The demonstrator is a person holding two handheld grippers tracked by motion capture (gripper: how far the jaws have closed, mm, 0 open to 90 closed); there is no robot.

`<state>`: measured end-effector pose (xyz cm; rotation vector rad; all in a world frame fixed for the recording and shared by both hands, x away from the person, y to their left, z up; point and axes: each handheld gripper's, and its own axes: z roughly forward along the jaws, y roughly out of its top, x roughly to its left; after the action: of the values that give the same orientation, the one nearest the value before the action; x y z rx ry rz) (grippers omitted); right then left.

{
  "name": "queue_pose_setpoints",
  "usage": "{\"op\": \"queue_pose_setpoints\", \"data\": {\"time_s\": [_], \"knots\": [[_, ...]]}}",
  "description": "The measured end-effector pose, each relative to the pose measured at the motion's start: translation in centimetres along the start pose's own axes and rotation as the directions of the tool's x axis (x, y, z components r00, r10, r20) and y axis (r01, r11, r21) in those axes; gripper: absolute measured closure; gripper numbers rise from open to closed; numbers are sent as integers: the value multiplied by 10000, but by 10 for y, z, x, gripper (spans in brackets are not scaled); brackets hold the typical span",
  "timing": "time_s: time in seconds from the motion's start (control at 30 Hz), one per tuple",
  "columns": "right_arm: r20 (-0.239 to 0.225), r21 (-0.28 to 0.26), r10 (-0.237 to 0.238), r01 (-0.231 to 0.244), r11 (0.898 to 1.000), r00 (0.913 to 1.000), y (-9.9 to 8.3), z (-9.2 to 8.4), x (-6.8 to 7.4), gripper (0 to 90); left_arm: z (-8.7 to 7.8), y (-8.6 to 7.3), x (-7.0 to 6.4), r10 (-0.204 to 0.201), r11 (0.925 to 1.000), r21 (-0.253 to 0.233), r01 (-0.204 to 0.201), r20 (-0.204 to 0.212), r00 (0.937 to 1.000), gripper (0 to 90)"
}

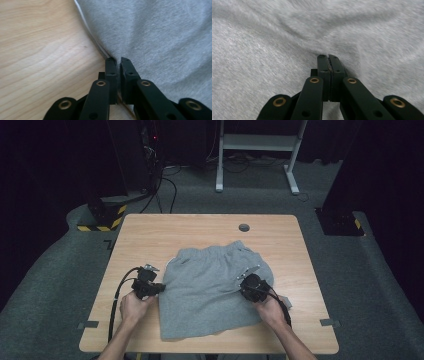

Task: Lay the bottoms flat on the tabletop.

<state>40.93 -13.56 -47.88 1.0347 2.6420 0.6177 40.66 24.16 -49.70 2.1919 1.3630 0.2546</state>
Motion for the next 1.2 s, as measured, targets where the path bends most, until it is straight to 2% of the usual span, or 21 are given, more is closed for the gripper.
{"op": "queue_pose_setpoints", "data": {"time_s": [0.1,0.13,0.2,0.23,0.33,0.4,0.47,0.57,0.6,0.63,0.67,0.7,0.73,0.77,0.83,0.87,0.93,1.0,1.13,1.2], "knots": [[57,57,417,-417,9991,9991,-5,1,-10,895,-4,-1,1,-13,9998,-223,13,21,10000,861],[-55,133,557,-556,9984,9984,-6,2,-13,882,-6,-1,-1,39,9993,-383,-37,36,10000,838],[1,-75,578,-578,9983,9983,-9,-1,-12,777,-12,-4,-8,14,9979,-643,-7,116,9999,611],[-79,-317,560,-562,9979,9984,-11,-5,-11,744,-17,-8,-13,110,9961,-877,-93,192,9998,552],[-31,-953,569,-570,9938,9984,-21,-21,-7,660,-28,-26,-25,225,9939,-1089,-158,608,9979,481],[-10,-1231,639,-635,9904,9980,-32,-32,-7,633,-33,-42,-31,-101,9952,-964,185,869,9962,461],[-91,-1339,676,-682,9886,9977,-43,-40,-7,604,-35,-58,-34,-399,9948,-891,490,1002,9942,473],[-401,-1485,537,-591,9871,9978,-53,-38,-2,573,-29,-73,-37,-804,9927,-793,909,1274,9886,583],[-465,-1407,470,-531,9886,9978,-54,-34,2,568,-27,-74,-37,-813,9906,-977,952,1377,9871,631],[-529,-1406,357,-428,9891,9980,-53,-29,6,563,-25,-72,-38,-999,9886,-958,1159,1575,9825,668],[-574,-1412,272,-351,9894,9980,-51,-24,9,563,-22,-69,-39,-946,9897,-917,1101,1596,9826,718],[-603,-1391,245,-327,9897,9979,-49,-19,13,565,-19,-65,-40,-727,9923,-899,852,1343,9883,781],[-629,-1291,251,-331,9911,9977,-45,-14,15,586,-17,-60,-42,-701,9936,-785,809,1324,9887,842],[-622,-1205,219,-293,9923,9978,-43,-9,17,654,-14,-56,-43,-634,9946,-727,736,1326,9891,885],[-832,-902,109,-184,9958,9965,-38,-1,19,836,-11,-48,-47,-436,9969,-603,508,1153,9924,895],[-841,-788,-50,-16,9969,9964,-37,2,20,882,-10,-44,-46,-318,9978,-548,375,1003,9944,897],[-737,-742,-119,64,9972,9972,-34,2,20,898,-11,-38,-43,-307,9980,-525,346,722,9969,898],[-371,-753,-201,173,9970,9991,-34,0,17,900,-18,-33,-34,-475,9968,-617,502,449,9979,899],[-185,-1046,666,-681,9922,9976,-36,-5,-3,900,-32,-24,-15,-805,9921,-967,804,25,9967,898],[-123,-1162,902,-910,9891,9959,-35,-5,-10,900,-32,-20,-14,-859,9895,-1165,861,70,9963,895]]}}
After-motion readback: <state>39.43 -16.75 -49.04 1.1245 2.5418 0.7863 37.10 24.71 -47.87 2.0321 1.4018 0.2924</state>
